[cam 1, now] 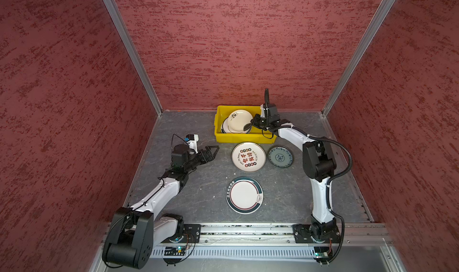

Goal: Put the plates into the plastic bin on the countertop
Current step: 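Lower the cream plate into the bin and open the right gripper, then withdraw the right gripper from the bin toward the robot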

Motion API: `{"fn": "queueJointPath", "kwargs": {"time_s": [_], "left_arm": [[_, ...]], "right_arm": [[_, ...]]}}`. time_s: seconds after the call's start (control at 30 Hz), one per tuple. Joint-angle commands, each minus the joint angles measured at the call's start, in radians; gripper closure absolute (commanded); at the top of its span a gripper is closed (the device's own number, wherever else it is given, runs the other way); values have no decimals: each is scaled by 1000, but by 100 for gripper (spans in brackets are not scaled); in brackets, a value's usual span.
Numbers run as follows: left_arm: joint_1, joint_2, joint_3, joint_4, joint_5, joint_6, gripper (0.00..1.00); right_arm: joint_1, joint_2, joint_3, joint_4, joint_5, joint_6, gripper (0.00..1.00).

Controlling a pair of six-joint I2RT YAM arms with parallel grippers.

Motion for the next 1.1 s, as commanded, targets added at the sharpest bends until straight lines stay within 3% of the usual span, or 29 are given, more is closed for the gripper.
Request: {"fn": "queueJointPath", "kwargs": {"time_s": [0.0,0.33,0.77,0.83,1.07], "left_arm": [[10,-12,-6,-10,2,17,1],[15,-10,-3,-12,7,17,1],[22,-20,-4,-29,-14,23,1],[24,-23,-6,-30,-13,23,1],[28,-27,-4,-43,-18,17,1]], "right_arm": [[25,25,64,-36,26,-7,100],[34,106,213,-138,54,-33,100],[34,88,216,-143,41,-47,58],[34,57,202,-142,49,-59,48],[34,-151,35,-82,61,-88,33]]}}
